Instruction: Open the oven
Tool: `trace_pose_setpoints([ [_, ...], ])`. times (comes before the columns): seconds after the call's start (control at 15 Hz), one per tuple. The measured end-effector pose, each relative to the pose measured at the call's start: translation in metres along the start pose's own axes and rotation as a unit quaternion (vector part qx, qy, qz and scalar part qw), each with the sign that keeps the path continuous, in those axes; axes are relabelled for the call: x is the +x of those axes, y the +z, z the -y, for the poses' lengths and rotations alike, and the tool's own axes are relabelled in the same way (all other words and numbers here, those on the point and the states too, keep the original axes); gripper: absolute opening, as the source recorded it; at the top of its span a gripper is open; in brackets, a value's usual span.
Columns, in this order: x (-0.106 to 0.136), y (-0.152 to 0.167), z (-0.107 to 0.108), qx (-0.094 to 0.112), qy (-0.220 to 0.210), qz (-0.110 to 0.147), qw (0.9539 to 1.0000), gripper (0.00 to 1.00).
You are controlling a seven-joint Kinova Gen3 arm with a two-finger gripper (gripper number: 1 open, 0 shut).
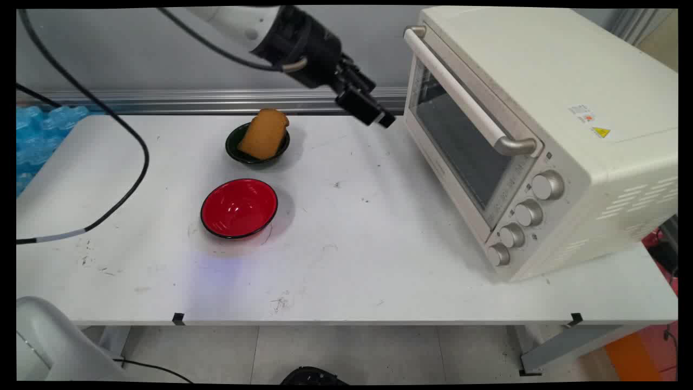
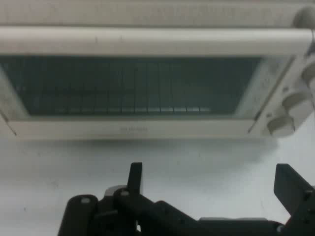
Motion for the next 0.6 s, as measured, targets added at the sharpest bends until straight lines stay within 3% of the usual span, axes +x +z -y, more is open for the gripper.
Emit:
trace_pose_setpoints([
  [0.6,0.043,0.021,0.005,0.013,-0.004,-0.049,0.9987,1.0],
])
